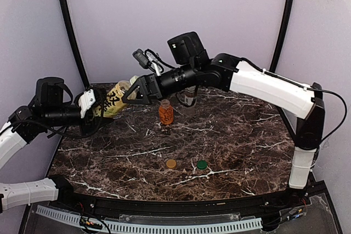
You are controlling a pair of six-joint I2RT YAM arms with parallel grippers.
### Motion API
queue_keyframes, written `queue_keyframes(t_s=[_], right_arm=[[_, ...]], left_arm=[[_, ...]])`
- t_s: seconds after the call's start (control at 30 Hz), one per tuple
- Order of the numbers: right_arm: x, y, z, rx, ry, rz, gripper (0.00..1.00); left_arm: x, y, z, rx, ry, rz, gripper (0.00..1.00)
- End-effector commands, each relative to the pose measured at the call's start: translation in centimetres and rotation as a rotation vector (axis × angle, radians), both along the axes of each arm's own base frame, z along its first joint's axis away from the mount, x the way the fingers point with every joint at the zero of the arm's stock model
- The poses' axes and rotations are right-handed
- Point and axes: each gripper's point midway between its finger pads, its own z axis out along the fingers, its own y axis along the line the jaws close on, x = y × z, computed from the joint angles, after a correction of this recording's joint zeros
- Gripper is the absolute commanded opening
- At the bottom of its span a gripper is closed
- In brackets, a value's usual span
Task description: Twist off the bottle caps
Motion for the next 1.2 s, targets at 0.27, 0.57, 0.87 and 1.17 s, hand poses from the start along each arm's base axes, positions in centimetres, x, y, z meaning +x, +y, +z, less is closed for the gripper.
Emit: queue_keyframes(t_s=[0.27,0.57,0.87,1.17], right_arm=[[0.3,-3.8,5.2,0.189,-0.053,-0.205,0.80],[2.6,-1.1,4.8,0.162,0.003,-0.264,0.71],[2.8,-0.2,4.7,0.183,0.027,-0.243,0.56],[2.8,-0.2,4.2,0.185,0.041,-0.232,0.27]], left_arm=[[3.8,3.5,0.6,0.167,-0.309,0.186,0.30],[5.2,4.6,2.6,0.236,-0.527,0.241,0.30],[5.2,4.5,2.1,0.291,-0.555,0.216,0.29],[5.2,4.3,2.0,0.290,-0.549,0.208,0.29]])
